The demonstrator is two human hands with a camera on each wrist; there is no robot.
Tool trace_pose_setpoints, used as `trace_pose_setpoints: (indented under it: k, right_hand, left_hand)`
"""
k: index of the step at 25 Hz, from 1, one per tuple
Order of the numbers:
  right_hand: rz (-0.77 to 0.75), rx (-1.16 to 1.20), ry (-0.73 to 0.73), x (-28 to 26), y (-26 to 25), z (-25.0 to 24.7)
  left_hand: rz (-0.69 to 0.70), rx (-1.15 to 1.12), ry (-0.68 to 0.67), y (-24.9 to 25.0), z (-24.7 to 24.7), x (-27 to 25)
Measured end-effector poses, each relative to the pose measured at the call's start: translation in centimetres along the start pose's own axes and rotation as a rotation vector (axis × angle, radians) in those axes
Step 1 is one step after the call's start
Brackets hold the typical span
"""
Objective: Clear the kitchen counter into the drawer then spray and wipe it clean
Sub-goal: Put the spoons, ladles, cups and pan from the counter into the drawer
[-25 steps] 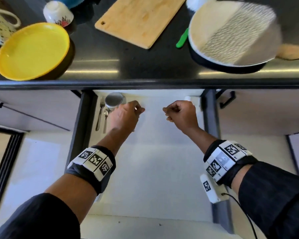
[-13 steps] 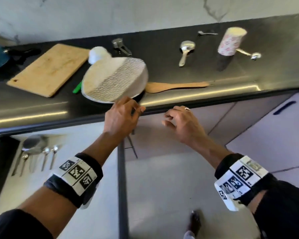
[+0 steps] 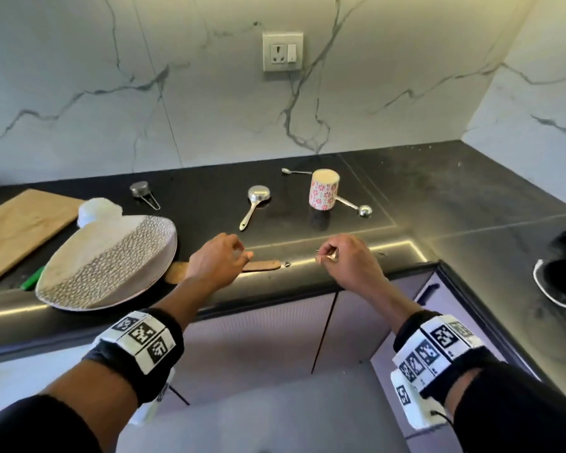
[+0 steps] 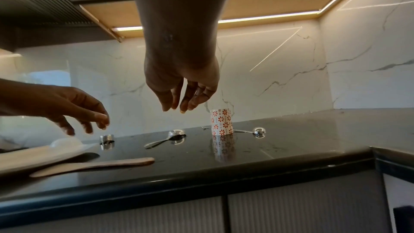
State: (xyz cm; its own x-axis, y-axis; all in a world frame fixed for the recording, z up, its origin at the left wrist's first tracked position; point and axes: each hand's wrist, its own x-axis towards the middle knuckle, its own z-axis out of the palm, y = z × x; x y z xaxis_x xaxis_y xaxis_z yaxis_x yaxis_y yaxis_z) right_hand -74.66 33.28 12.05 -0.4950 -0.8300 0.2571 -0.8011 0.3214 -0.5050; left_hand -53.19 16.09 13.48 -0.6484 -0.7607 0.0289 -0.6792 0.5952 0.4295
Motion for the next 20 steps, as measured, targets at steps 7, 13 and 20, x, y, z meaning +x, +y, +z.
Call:
trace_pose_setpoints:
  k: [7, 13, 20]
  right_hand:
    - [0.227, -0.007, 0.042, 11.1, 7.5, 1.6]
    - [0.569, 0.054, 0.089, 17.2, 14.1, 1.4]
    - [0.641, -0.009, -0.007, 18.4, 17.8, 2.0]
  left_hand:
    - [-0.350, -0.049, -0.108, -1.8, 3.2, 14.5]
    - [-0.355, 0.011, -0.152, -1.2, 6.6, 23.5]
    - [-0.448, 0.107, -0.143, -1.0, 9.2, 26.8]
